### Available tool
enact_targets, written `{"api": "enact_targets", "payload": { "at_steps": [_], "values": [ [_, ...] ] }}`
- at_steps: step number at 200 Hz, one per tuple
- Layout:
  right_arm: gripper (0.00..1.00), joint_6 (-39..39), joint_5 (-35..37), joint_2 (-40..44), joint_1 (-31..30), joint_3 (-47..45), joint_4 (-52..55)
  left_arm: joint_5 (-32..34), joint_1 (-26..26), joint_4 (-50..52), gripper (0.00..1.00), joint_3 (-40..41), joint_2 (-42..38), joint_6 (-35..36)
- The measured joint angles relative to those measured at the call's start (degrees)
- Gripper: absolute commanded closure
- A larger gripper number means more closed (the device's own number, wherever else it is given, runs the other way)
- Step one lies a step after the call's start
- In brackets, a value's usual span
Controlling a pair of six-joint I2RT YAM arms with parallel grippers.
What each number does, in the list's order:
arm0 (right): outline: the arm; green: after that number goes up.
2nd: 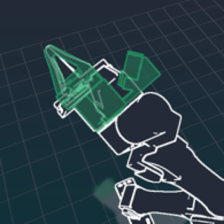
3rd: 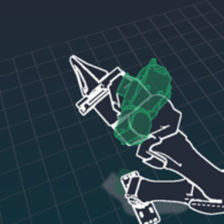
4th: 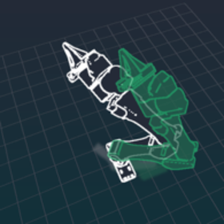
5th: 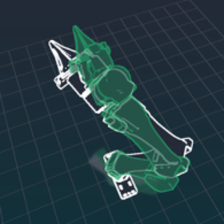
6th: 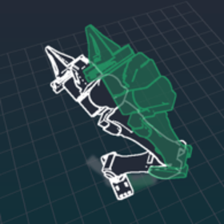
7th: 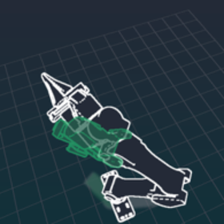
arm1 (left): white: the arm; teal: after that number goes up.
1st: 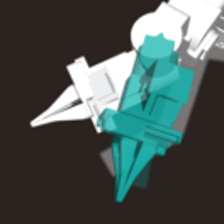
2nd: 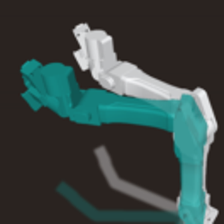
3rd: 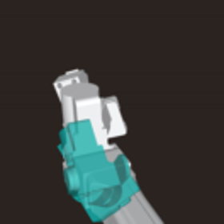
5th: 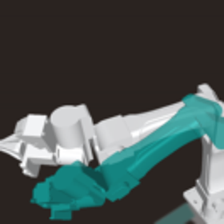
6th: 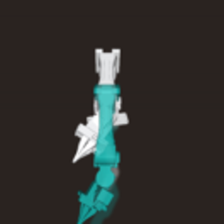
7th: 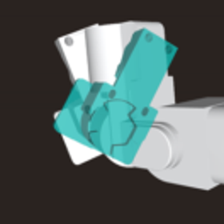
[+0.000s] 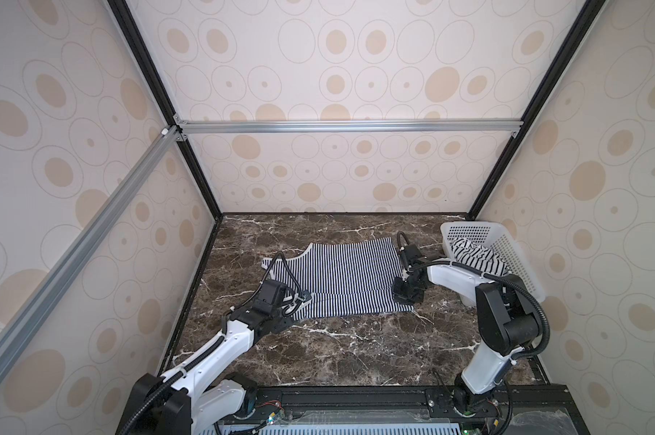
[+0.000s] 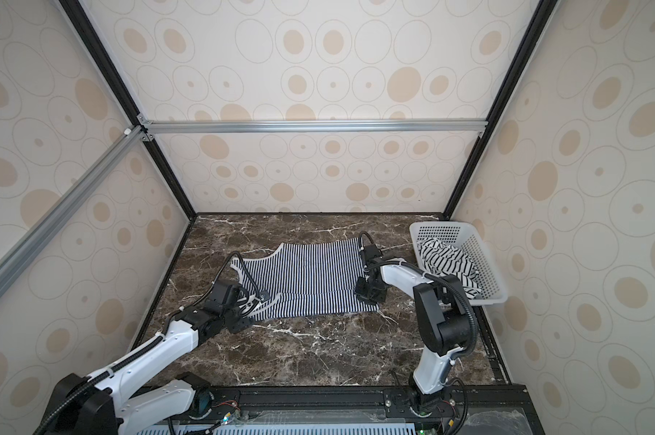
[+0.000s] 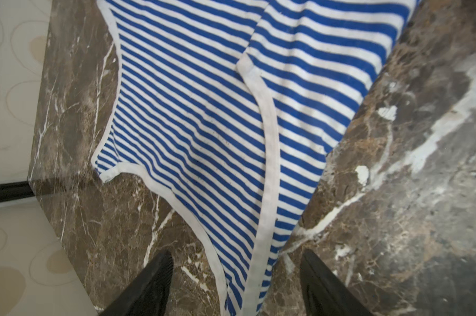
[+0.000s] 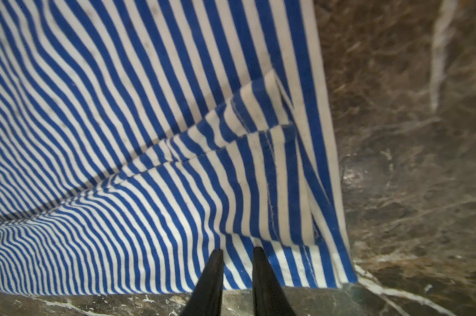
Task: Fold and stack tank tops
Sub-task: Smooth out the tank top at the center of the table.
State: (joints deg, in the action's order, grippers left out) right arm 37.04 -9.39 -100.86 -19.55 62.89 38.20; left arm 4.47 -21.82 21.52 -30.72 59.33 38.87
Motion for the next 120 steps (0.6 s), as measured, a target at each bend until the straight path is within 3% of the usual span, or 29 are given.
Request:
{"api": "enact_targets", "payload": {
  "at_steps": [120],
  "values": [
    [0.77, -0.28, 1.97, -0.52, 0.0, -0.55, 0.37, -5.05, 17.44, 1.66, 0.2, 3.87, -0.85, 9.68]
  ]
}}
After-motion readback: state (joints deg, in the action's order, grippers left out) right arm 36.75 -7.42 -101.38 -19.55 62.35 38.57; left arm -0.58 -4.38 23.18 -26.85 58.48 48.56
